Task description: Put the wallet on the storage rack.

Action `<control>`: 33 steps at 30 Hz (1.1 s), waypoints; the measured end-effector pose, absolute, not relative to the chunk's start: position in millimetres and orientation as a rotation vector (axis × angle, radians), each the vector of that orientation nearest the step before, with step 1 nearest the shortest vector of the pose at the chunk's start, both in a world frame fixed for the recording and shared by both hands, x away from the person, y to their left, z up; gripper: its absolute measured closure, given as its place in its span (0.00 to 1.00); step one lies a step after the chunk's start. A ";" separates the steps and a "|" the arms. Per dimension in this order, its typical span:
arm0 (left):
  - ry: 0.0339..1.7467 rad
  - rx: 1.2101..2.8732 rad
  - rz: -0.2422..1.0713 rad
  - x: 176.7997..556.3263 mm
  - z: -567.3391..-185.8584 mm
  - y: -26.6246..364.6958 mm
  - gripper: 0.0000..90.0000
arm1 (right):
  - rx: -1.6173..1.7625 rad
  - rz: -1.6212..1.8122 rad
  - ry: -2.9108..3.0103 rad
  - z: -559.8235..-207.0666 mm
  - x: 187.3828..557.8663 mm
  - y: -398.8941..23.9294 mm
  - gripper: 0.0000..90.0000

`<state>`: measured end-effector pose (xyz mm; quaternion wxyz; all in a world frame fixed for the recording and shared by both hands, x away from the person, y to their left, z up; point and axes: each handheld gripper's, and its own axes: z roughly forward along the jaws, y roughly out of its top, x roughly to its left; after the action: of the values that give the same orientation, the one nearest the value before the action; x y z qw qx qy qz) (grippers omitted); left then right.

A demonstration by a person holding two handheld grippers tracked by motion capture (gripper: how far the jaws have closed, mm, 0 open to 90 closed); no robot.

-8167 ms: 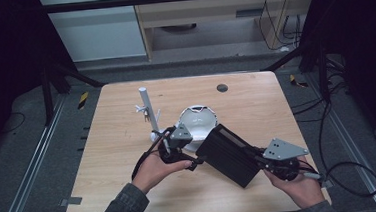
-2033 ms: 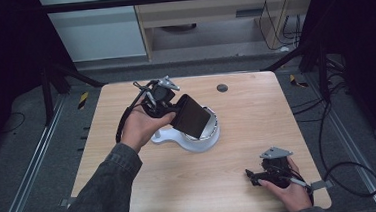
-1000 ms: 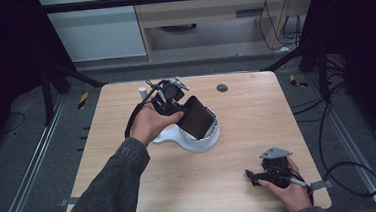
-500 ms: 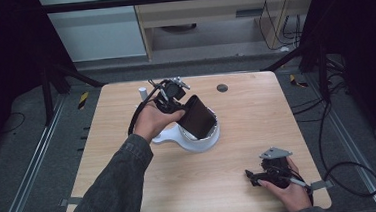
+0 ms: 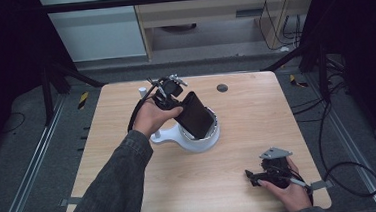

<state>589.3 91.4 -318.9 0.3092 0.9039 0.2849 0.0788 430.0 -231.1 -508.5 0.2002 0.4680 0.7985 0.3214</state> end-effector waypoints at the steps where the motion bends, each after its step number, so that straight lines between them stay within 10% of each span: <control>1: 0.755 2.386 0.209 590.0 -319.2 91.6 0.87 | 1.310 0.901 2.232 -508.5 430.0 -231.1 0.07; 33: 0.746 2.254 0.368 572.2 -282.5 108.1 0.74 | 1.311 0.897 2.241 -508.0 428.2 -230.4 0.07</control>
<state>572.2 108.1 -282.5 0.3612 0.8748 0.2897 0.1429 428.2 -230.4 -508.0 0.1962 0.4681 0.7999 0.3202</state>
